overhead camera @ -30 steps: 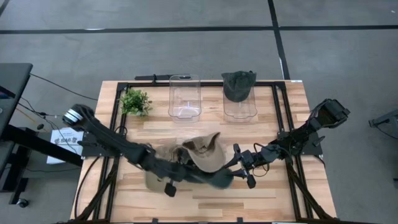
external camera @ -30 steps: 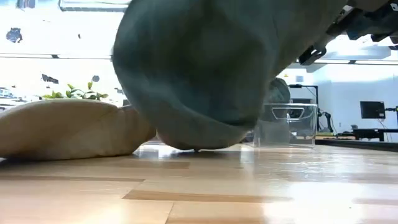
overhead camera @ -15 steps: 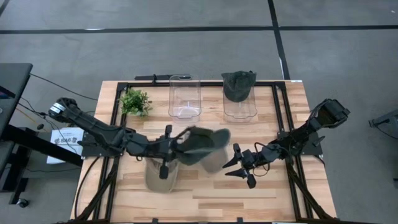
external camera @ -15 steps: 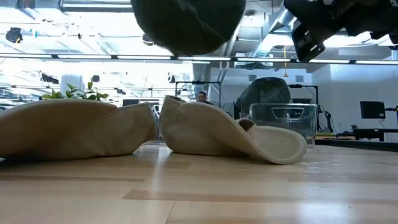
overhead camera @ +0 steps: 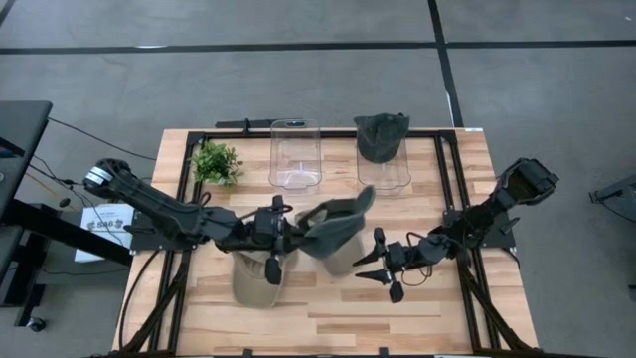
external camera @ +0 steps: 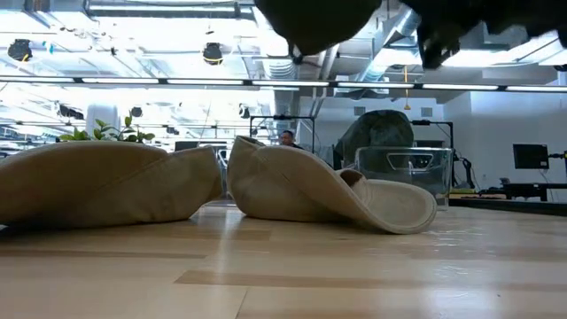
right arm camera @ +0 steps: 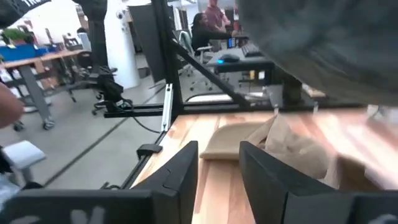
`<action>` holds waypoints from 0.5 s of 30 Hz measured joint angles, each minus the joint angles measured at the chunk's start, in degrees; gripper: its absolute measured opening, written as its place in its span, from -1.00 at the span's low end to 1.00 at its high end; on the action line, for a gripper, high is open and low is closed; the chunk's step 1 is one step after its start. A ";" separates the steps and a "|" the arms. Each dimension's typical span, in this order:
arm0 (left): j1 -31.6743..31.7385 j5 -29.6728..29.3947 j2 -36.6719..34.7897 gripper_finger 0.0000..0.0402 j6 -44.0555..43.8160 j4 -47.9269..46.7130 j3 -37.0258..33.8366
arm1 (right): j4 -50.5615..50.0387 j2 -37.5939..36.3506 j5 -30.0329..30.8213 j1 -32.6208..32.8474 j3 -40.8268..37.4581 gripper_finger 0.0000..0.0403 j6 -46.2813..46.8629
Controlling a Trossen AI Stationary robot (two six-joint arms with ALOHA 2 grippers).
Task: Pick & Place hat
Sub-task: Put the black cap into the right transparent bin
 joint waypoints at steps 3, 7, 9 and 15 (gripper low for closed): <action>0.00 -3.65 0.73 -0.93 1.43 2.36 0.00 | -0.04 -0.01 0.14 1.63 1.92 -0.59 -5.11; 0.13 -4.79 1.50 -0.94 2.12 3.55 0.00 | -0.35 -0.01 3.36 4.66 3.76 -0.76 -10.95; -0.08 -4.09 1.68 -0.94 2.12 3.01 -0.04 | -0.48 -0.01 7.03 6.01 4.20 -0.86 -12.60; -1.19 1.93 2.16 -0.94 1.59 -4.15 -0.04 | -0.40 -0.01 14.79 9.02 5.38 -0.95 -16.48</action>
